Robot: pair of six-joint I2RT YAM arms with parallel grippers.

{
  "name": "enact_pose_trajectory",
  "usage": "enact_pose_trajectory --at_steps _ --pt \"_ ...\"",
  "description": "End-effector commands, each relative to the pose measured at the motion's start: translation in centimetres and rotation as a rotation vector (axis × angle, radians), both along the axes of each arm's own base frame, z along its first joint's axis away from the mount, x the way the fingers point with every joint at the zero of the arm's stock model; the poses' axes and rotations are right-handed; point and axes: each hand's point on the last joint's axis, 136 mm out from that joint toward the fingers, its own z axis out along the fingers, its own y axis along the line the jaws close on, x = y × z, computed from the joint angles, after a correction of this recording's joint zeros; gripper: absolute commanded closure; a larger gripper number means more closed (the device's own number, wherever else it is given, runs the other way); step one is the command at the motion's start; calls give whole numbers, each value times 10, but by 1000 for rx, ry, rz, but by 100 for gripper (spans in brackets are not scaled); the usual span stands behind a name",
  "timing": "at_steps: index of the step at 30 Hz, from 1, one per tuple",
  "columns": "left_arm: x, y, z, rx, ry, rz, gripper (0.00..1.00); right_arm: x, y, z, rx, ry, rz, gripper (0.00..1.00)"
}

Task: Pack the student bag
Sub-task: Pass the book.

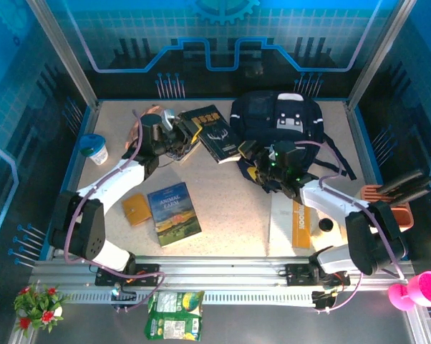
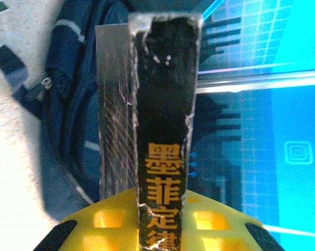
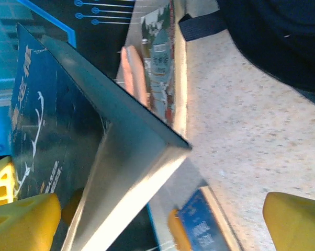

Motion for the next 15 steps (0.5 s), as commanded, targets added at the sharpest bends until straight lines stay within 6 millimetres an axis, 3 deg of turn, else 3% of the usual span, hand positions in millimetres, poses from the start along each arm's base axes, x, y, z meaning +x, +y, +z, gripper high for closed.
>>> enact_pose_trajectory --at_steps 1,8,15 --pt "17 -2 58 -131 -132 36 90 18 15 37 154 -61 -16 0" --pt "23 1 66 -167 -136 75 90 37 31 60 288 -105 -30 0" --pt "24 -3 61 -188 -122 75 89 41 48 69 359 -110 0 14"
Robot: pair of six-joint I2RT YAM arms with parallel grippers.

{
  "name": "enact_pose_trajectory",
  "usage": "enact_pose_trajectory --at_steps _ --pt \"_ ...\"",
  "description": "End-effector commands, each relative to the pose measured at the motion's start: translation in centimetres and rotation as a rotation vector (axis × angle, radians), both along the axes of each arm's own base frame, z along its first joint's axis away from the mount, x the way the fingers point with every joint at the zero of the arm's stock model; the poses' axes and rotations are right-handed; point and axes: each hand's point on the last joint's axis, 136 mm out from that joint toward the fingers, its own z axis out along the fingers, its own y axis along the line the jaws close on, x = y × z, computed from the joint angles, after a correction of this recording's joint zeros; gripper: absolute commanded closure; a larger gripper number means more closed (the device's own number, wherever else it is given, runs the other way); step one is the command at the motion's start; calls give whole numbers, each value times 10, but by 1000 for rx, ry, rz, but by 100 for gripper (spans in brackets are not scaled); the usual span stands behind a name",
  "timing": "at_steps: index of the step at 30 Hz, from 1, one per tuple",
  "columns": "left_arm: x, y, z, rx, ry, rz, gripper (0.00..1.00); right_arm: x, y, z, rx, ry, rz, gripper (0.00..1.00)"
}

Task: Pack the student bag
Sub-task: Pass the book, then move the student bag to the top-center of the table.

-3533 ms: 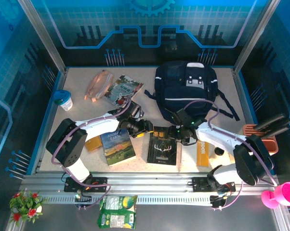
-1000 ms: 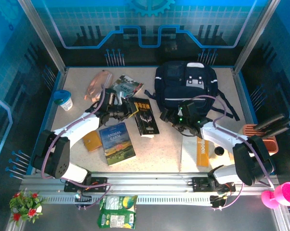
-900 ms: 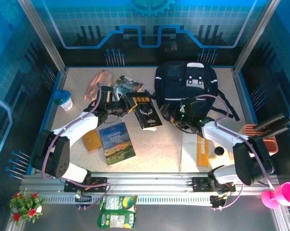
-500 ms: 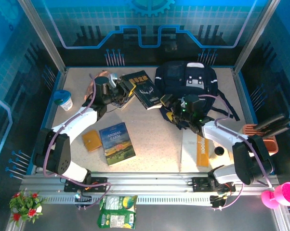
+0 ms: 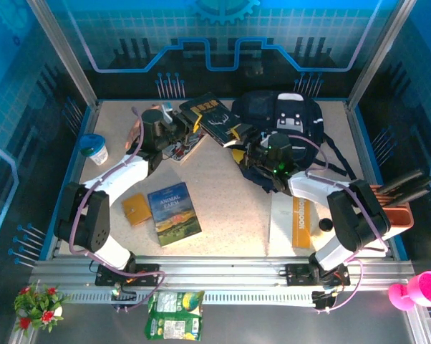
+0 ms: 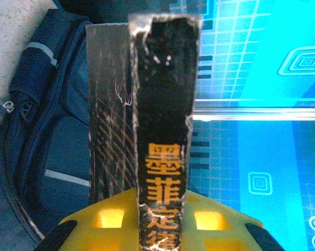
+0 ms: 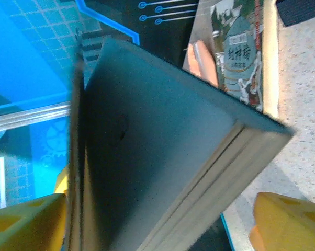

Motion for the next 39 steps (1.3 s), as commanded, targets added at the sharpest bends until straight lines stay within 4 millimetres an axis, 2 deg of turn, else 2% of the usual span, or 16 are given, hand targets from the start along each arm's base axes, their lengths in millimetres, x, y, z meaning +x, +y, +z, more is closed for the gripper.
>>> enact_pose_trajectory --at_steps 1,6,10,14,16,21,25,28,32,34,39 --pt "5 -4 46 -70 -122 4 88 1 11 26 74 -55 12 17" --pt "4 -5 37 -56 -97 -1 87 2 1 22 60 -56 -29 33" --pt "1 -6 27 -39 -72 -12 82 4 -9 20 24 -59 -49 58" --pt "-5 -5 4 67 -4 -13 66 5 -25 18 -54 -60 -65 80" --pt "-10 -5 -7 137 19 -17 50 4 -38 20 -116 -75 -84 88" --pt "-20 -20 -36 350 47 -118 30 -4 -80 24 -330 -121 -147 93" --pt "-28 -38 -64 607 25 -198 24 -19 -129 23 -538 -126 -211 93" --pt "-26 -50 -82 718 1 -257 22 -36 -169 22 -692 -101 -269 93" --pt "-19 -90 -94 686 -22 -423 22 -58 -214 24 -856 -61 -341 93" --pt "-18 -116 -102 697 -43 -519 23 -69 -234 22 -947 -24 -376 92" --pt "-16 -165 -128 762 -45 -665 26 -82 -262 8 -1084 66 -386 91"
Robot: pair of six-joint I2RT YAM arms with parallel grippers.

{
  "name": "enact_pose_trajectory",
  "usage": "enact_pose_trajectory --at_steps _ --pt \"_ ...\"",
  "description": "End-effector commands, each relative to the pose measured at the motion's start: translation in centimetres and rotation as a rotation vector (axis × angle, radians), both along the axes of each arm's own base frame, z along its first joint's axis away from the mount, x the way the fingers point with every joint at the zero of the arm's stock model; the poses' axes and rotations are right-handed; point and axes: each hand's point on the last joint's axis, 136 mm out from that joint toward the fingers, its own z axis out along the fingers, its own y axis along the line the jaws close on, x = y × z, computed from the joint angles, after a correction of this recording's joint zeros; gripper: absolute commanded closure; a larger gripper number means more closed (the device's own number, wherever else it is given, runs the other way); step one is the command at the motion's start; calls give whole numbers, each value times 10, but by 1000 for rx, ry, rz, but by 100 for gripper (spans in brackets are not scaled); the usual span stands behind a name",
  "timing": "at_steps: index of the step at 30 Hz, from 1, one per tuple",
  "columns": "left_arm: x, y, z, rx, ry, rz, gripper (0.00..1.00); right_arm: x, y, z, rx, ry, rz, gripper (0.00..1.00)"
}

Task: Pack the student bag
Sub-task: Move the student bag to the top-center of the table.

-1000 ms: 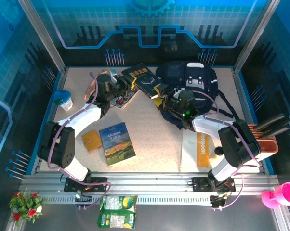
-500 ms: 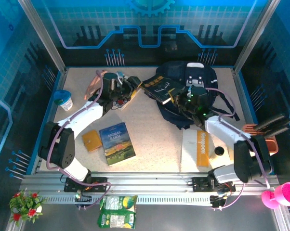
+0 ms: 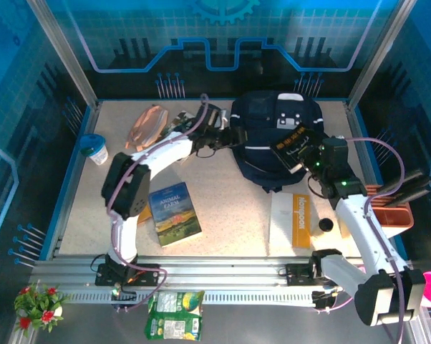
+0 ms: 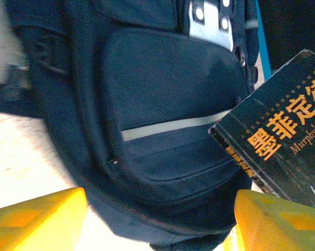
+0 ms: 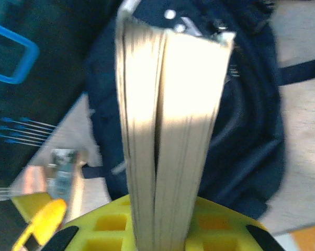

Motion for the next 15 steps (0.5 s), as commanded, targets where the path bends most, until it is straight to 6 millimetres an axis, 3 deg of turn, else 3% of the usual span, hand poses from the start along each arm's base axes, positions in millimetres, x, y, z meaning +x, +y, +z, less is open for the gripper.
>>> enact_pose_trajectory --at_steps 1,5,10,15 --pt "-21 -34 -15 56 29 -165 27 -8 -26 6 -142 40 -30 91" --pt "-27 -44 -45 97 90 -179 28 -4 -27 -7 -113 81 -5 91" --pt "-59 -44 -80 146 148 -226 32 9 -6 -24 -30 112 95 91" --pt "-90 -34 -95 156 179 -247 32 21 14 -33 65 117 172 91"
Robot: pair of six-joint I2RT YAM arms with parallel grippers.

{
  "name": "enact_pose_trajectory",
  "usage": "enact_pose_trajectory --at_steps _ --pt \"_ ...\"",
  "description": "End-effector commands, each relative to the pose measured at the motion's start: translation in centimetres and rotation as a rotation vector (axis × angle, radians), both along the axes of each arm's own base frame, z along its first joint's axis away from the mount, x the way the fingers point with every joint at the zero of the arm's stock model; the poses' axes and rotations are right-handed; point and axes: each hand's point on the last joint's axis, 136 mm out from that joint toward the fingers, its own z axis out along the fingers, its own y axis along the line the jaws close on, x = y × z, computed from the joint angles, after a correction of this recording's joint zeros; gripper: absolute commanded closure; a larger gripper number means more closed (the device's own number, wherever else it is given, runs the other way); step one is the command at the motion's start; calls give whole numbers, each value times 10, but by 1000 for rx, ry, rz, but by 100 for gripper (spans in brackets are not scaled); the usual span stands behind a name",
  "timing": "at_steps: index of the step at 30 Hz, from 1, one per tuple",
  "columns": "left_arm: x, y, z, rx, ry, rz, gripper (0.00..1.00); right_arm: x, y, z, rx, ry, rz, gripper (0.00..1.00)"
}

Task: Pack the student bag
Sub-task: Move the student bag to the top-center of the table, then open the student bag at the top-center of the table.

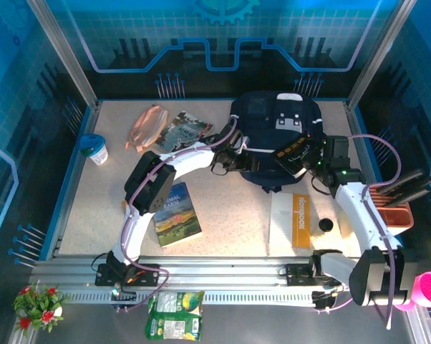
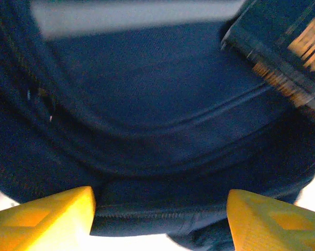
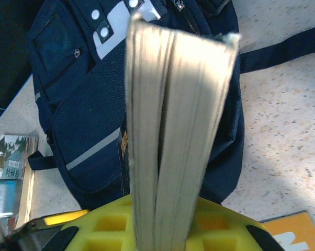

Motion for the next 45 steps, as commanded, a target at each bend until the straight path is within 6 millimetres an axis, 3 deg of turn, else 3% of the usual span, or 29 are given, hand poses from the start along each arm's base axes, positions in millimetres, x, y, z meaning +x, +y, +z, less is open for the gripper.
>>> enact_pose_trajectory --at_steps 1,6,7,9,14,19,32,36,45 --pt "-37 7 0 14 54 -47 33 11 26 5 102 -25 111 91" --pt "-50 12 14 -22 32 -58 33 14 37 9 145 -44 145 91" --pt "-51 12 19 -31 23 -61 33 19 40 23 155 -76 156 91" --pt "-50 15 28 -27 -9 -49 32 20 42 30 157 -90 171 90" --pt "-33 23 53 49 -130 -55 30 17 25 53 64 -131 147 89" --pt "-15 16 69 119 -245 -176 28 9 4 72 -18 -156 111 89" --pt "35 -17 50 274 -476 -483 40 -19 -24 89 -41 -165 44 89" --pt "33 -30 36 261 -500 -596 37 -23 -26 91 -37 -169 35 89" --pt "37 -35 6 318 -491 -698 33 -22 -22 97 1 -184 41 89"
